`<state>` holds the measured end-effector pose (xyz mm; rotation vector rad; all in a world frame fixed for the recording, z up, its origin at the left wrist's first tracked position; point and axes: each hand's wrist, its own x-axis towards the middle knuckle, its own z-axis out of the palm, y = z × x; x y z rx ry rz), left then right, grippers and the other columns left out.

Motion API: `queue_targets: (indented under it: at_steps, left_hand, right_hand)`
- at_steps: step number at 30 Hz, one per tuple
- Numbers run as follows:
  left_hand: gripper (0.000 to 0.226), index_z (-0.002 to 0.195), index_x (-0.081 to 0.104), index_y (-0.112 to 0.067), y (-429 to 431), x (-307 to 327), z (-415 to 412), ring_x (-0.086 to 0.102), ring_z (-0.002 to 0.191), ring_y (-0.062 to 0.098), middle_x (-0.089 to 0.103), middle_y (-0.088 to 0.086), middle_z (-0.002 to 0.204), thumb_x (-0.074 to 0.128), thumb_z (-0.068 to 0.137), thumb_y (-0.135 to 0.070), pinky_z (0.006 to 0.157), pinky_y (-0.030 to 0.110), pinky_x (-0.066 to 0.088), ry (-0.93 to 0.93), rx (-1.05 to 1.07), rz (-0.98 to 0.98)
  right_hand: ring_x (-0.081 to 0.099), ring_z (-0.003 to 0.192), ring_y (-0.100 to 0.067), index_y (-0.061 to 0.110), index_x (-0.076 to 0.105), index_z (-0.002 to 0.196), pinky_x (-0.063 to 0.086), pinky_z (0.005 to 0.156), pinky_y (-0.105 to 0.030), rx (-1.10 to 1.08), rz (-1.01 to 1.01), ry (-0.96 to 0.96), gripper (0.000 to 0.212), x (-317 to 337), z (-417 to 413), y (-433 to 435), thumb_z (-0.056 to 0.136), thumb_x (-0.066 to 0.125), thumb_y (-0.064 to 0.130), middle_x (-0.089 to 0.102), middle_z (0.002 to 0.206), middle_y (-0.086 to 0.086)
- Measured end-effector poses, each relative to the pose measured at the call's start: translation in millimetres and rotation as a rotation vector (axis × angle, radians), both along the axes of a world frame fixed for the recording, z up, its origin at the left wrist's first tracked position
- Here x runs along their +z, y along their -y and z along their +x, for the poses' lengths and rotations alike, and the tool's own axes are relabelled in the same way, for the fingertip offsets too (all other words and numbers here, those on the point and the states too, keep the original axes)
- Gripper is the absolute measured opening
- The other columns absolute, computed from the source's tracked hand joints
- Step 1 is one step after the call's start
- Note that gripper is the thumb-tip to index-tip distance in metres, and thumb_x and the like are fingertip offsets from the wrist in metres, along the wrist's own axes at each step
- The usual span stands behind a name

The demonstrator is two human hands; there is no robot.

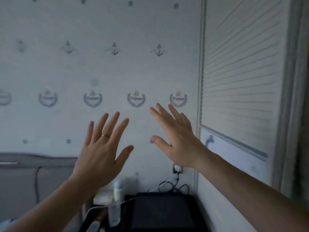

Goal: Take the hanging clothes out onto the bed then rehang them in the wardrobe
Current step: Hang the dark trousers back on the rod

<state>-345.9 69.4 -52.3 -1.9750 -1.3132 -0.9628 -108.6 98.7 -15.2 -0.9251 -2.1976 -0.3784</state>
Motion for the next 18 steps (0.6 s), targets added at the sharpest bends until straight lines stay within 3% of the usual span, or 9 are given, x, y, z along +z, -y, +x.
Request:
queue_targets:
  at_steps: [9,14,18]
  left_hand:
    - [0.074,0.155,0.027,-0.026,146.3,-176.1,-227.2,0.008,0.153,0.032,0.015,0.005,0.165,0.027,0.092,-0.063,0.12,0.059,0.009,0.244,0.475,-0.406]
    - [0.079,0.158,0.003,-0.035,241.3,-263.3,-323.3,-0.019,0.151,0.02,-0.008,-0.004,0.166,0.008,0.09,-0.075,0.122,0.05,-0.008,0.362,0.791,-0.557]
    - [0.08,0.157,0.002,-0.037,304.8,-311.6,-379.3,-0.023,0.15,0.017,-0.007,-0.005,0.167,0.004,0.088,-0.077,0.121,0.047,-0.012,0.483,0.988,-0.609]
  right_hand:
    - [-0.02,0.147,-0.006,0.048,-0.002,0.152,-0.004,0.12,-0.046,0.406,-0.37,0.15,0.071,-177.8,-264.5,58.6,0.097,0.043,0.049,-0.011,0.16,0.025]
    - [-0.02,0.145,-0.001,0.049,-0.001,0.151,-0.007,0.12,-0.043,0.636,-0.55,0.223,0.069,-262.2,-393.3,109.7,0.096,0.041,0.051,-0.009,0.159,0.027]
    - [-0.02,0.145,-0.001,0.051,-0.004,0.15,-0.006,0.118,-0.041,0.761,-0.663,0.295,0.069,-315.3,-484.0,144.4,0.095,0.038,0.053,-0.01,0.158,0.029]
